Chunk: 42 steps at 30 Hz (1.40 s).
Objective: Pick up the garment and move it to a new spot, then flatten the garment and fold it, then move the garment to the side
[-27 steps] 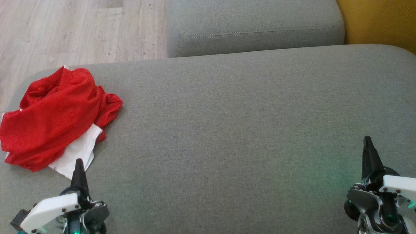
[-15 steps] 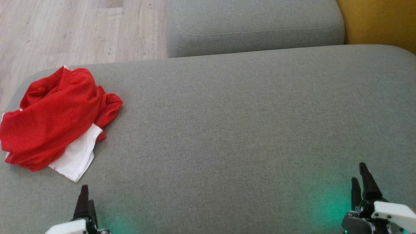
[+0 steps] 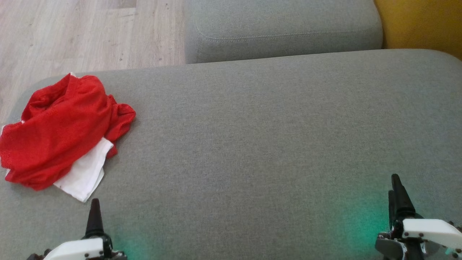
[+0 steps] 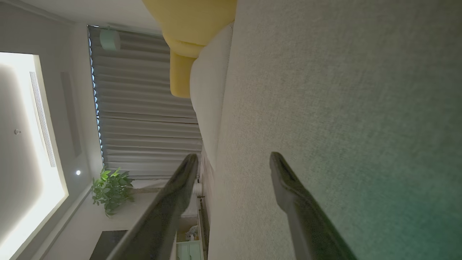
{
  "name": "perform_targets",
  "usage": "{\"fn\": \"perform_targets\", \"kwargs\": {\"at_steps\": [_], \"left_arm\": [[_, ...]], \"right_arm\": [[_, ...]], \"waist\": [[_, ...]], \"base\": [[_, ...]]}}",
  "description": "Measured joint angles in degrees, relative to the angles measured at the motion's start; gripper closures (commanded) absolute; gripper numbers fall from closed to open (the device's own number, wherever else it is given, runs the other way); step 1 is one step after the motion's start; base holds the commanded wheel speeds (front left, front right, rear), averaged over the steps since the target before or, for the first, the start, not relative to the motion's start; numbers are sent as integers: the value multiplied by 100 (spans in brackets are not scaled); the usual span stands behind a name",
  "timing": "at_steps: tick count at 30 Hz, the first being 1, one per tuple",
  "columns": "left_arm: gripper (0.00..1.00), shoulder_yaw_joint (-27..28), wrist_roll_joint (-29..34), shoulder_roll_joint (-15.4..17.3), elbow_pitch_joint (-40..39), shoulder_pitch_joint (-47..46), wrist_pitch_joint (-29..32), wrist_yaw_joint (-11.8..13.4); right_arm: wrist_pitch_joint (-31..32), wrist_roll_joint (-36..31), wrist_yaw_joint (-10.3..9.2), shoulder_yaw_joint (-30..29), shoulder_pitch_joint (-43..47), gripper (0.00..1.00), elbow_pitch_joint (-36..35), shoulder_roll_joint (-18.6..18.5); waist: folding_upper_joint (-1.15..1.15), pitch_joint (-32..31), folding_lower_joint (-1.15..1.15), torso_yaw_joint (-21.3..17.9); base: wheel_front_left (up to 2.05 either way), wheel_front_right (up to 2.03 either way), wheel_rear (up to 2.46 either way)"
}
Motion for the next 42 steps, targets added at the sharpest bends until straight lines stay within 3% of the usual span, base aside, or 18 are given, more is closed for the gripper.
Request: {"fn": "perform_targets", "kwargs": {"at_steps": [42], "left_arm": [[0,-560,3060,3,-483,-7,-708,402]], "right_arm": [[-688,-3223,0,662,-70,0,-410,-2]], "waist": [[0,-37,0,26]], "base": [[0,0,0]]}}
